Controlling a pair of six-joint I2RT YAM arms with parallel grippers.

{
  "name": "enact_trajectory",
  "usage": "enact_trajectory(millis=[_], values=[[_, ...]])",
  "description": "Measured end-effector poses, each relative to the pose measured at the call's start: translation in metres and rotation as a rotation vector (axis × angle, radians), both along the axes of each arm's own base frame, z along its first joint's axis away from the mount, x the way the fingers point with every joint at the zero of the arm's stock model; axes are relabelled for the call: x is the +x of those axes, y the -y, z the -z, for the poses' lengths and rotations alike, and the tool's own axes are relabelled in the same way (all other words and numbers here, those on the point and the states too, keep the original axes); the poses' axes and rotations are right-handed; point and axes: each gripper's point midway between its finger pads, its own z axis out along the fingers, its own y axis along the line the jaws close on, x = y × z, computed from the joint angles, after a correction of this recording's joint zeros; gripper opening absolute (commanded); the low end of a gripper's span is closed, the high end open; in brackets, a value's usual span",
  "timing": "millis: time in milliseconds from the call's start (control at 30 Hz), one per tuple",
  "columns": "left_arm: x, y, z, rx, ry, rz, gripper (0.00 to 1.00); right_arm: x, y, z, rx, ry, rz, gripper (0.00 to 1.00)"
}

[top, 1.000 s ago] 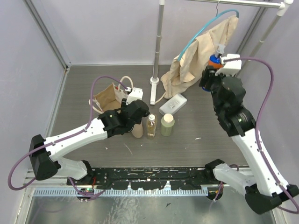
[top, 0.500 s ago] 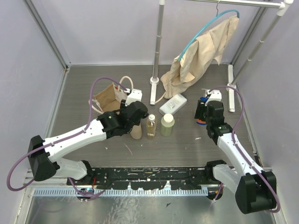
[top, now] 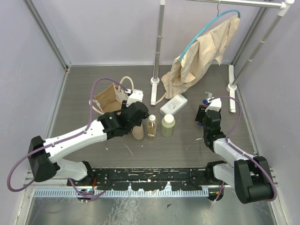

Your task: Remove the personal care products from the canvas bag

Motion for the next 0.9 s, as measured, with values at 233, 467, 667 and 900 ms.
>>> enact_trajectory(millis=[233, 467, 667, 900], values=[[0.000, 0.005, 0.005, -0.001, -0.011, 0.009, 0.53, -0.004, 0.027, 0.010, -0.076, 0.042, 0.131, 0.01], [0.000, 0.009, 0.013, 0.006, -0.031, 0.017, 0.53, 0.007, 0.039, 0.007, -0.081, 0.122, 0.213, 0.01], [0.001, 0.010, 0.013, 0.005, -0.031, 0.017, 0.54, 0.014, 0.039, 0.018, -0.086, 0.121, 0.217, 0.04], [0.001, 0.010, 0.013, 0.007, -0.029, 0.017, 0.55, 0.025, 0.032, 0.011, -0.081, 0.134, 0.187, 0.11]])
